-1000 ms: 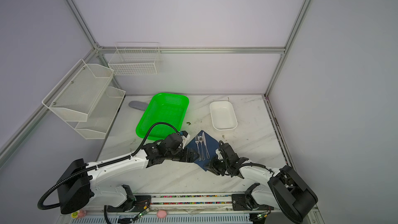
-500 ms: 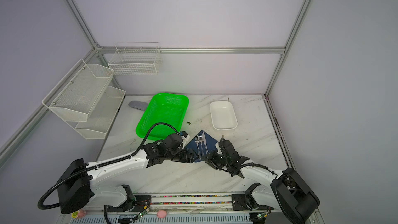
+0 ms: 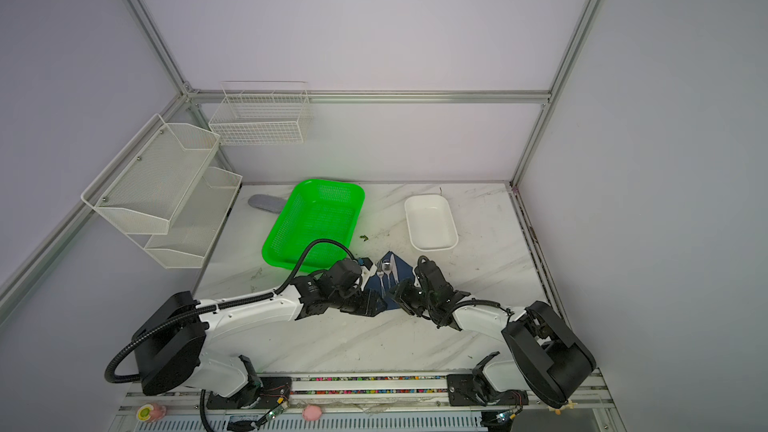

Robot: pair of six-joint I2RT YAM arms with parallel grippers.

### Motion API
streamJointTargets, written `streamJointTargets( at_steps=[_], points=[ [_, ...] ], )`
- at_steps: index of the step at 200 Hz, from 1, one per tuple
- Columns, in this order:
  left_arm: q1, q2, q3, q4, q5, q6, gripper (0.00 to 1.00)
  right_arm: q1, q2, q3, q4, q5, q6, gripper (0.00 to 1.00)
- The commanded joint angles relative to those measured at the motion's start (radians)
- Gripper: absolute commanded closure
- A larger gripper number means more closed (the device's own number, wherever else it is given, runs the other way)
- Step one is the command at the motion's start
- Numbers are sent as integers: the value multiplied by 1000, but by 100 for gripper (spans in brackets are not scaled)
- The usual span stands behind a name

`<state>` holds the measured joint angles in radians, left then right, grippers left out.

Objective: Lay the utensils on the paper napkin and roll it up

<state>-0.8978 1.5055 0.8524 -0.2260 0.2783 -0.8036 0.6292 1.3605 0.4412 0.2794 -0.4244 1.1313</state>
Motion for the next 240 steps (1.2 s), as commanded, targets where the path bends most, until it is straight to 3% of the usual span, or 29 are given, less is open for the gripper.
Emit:
streamJointTargets(
  at_steps=[1,96,156,186,226,240],
  points=[
    [-2,27,41,87,44,-2,59,1,8,13,19,35,0,58],
    [4,179,118,113,-55,-8,71,-10,37,31,-9,45,-3,61],
    [12,186,85,177,-61,-46,71,-37,29,31,-42,41,-23,61],
    [24,198,67,193,-97,-76,71,-57,32,40,-61,23,-64,68],
    [37,206,47,227,-81,-103,71,-68,26,96,-262,92,-202,81],
    [39,222,56,216,-68,-104,71,-69,23,104,-317,113,-240,82]
  ],
)
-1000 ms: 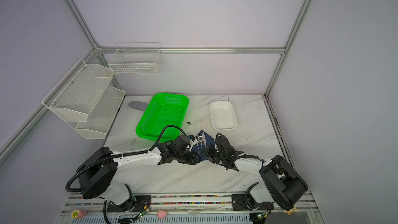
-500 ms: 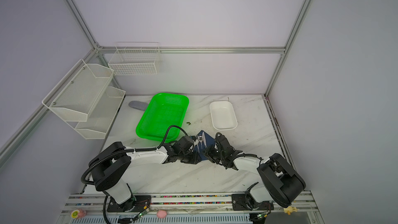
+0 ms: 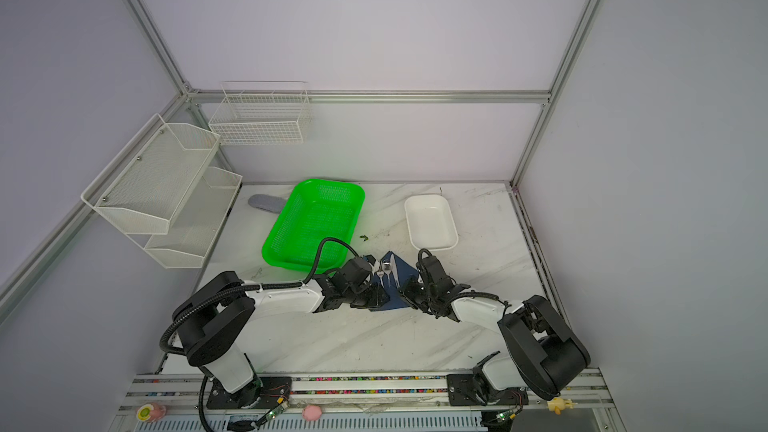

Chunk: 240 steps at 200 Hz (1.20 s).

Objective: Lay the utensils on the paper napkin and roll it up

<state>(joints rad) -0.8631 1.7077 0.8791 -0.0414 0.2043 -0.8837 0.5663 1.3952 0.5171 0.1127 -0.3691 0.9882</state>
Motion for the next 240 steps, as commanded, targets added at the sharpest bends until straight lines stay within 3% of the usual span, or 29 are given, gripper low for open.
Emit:
streamJointTargets(
  at_steps=[1,72,136,206,240],
  points=[
    [4,20,30,29,7,-24,71,-6,-12,28,-152,58,-99,82],
    [4,35,47,-10,18,-19,70,-7,-105,45,-272,63,-201,82],
    [6,11,55,-38,13,-11,69,-8,12,56,-346,179,-225,87],
    [-2,-87,119,-71,58,48,63,-8,27,57,-334,131,-262,87],
    [-18,-28,198,-73,117,56,65,-8,24,59,-326,109,-277,87]
  ],
)
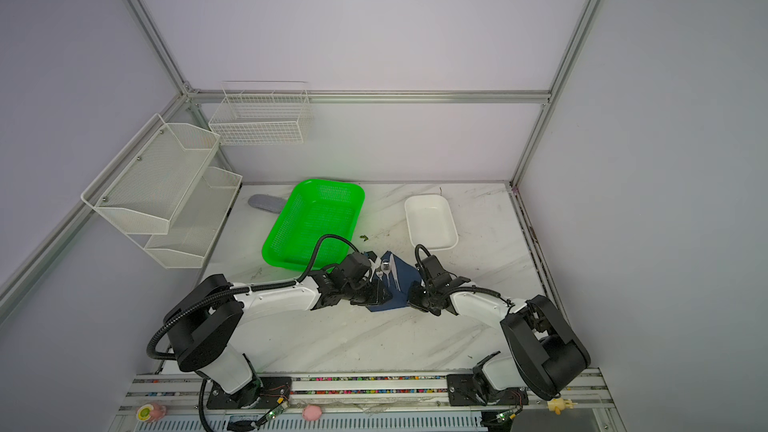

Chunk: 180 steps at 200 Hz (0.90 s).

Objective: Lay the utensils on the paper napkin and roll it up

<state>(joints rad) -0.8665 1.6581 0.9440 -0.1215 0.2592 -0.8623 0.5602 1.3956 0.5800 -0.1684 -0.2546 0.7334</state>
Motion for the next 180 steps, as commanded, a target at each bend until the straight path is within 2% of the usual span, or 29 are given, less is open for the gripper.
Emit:
streamJointTargets(
  at_steps=[1,30,50,125,180],
  points=[
    [-16,25,137,7,64,34,65,-2,23,-4,-45,-6,-23,87],
    [-44,107,213,-20,53,19,69,-2,23,-5,-42,-3,-19,87],
    [-46,160,256,-59,26,1,76,-2,20,-8,-34,0,-15,86],
    [-64,269,352,-145,2,20,79,-2,19,-7,-16,-12,-1,86],
    [-69,296,349,-184,-12,28,79,-22,-61,-15,-24,37,39,82]
  ],
)
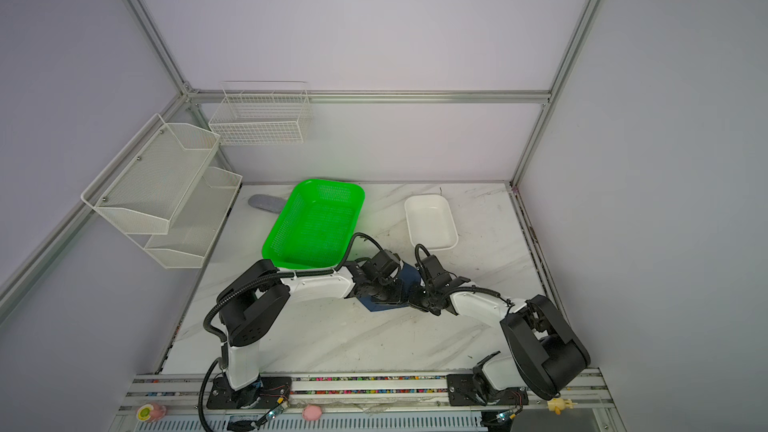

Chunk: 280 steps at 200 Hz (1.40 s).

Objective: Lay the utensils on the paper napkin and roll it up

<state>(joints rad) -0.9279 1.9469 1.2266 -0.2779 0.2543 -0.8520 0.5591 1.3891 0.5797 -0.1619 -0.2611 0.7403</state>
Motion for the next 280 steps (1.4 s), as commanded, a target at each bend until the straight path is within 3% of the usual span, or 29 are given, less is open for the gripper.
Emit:
streamJointTargets(
  at_steps=[1,29,44,75,107,143,183,197,225,242,280],
  points=[
    [-8,6,67,-28,-7,19,79,-24,-58,-15,-32,43,33,82],
    [-9,12,70,-30,-5,23,79,-150,-130,-41,-30,-6,9,77],
    [-9,14,73,-32,-3,27,79,-238,-153,-56,-24,-58,-13,67],
    [-9,12,77,-33,-4,33,79,-326,-104,-77,41,-195,-21,60],
    [-9,9,73,-35,-3,36,79,-334,-46,-107,123,-266,23,59],
    [-8,8,72,-34,-4,37,79,-340,-27,-156,143,-221,97,57],
    [-7,12,72,-35,-5,37,79,-344,-61,-282,401,-278,245,56],
    [-6,10,70,-35,-6,36,79,-343,-77,-303,486,-317,252,54],
    [-7,4,62,-35,-12,36,79,-343,-24,-296,448,-404,238,53],
    [-6,-3,56,-33,-22,32,79,-343,23,-335,510,-462,262,53],
    [-8,-5,54,-33,-21,31,79,-341,21,-390,557,-469,270,52]
  ],
)
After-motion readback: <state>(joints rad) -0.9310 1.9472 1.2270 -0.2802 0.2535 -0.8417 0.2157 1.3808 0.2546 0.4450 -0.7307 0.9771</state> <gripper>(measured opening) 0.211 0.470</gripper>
